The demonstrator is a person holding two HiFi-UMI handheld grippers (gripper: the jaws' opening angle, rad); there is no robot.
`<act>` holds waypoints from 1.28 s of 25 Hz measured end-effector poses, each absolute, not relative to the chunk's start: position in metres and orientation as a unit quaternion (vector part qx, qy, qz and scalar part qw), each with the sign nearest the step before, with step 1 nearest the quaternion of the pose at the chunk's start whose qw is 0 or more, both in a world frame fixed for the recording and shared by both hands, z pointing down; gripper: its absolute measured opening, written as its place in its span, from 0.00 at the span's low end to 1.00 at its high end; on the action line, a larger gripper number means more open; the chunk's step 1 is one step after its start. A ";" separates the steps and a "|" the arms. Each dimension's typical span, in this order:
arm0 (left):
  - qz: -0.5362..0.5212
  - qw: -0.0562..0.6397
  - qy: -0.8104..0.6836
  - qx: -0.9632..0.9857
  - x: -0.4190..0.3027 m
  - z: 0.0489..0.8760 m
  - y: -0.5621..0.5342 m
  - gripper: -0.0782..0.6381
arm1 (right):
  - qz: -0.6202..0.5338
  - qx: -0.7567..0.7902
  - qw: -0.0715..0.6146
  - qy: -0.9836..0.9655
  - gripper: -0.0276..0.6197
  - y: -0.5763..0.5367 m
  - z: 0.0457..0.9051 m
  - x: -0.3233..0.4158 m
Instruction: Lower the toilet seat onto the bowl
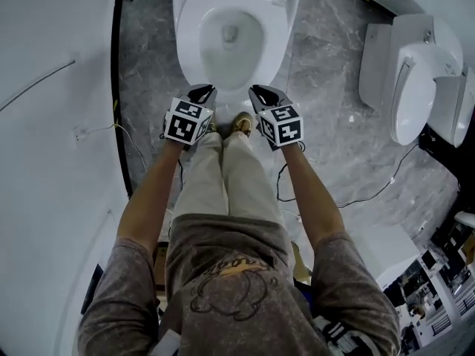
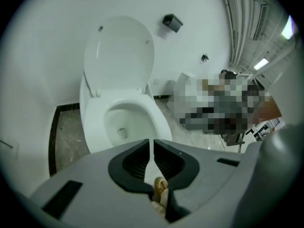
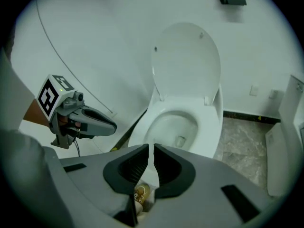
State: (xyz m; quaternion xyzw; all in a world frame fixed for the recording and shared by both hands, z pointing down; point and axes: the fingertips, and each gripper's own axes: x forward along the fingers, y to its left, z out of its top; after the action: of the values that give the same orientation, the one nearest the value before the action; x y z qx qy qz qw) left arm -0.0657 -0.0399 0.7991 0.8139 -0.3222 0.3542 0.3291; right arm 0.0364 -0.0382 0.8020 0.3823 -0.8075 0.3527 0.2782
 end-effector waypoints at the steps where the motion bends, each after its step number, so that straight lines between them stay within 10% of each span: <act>1: 0.338 0.323 -0.329 0.820 -0.064 0.771 -0.048 0.16 | 0.347 0.392 0.262 -0.811 0.13 -0.046 0.776 0.040; 14: 0.153 0.200 -0.352 0.902 -0.066 0.436 -0.082 0.15 | 0.206 0.446 0.098 -0.865 0.13 -0.046 0.457 0.060; 32: 0.040 0.156 -0.403 0.901 -0.095 0.397 -0.039 0.13 | 0.130 0.528 0.019 -0.839 0.10 -0.005 0.404 0.095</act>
State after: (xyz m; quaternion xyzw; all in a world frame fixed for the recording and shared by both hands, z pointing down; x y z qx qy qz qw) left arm -0.0947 -0.0387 0.3971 0.9011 -0.4026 0.0405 0.1560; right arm 0.0950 -0.0053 0.4044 0.5282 -0.8389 0.1301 0.0187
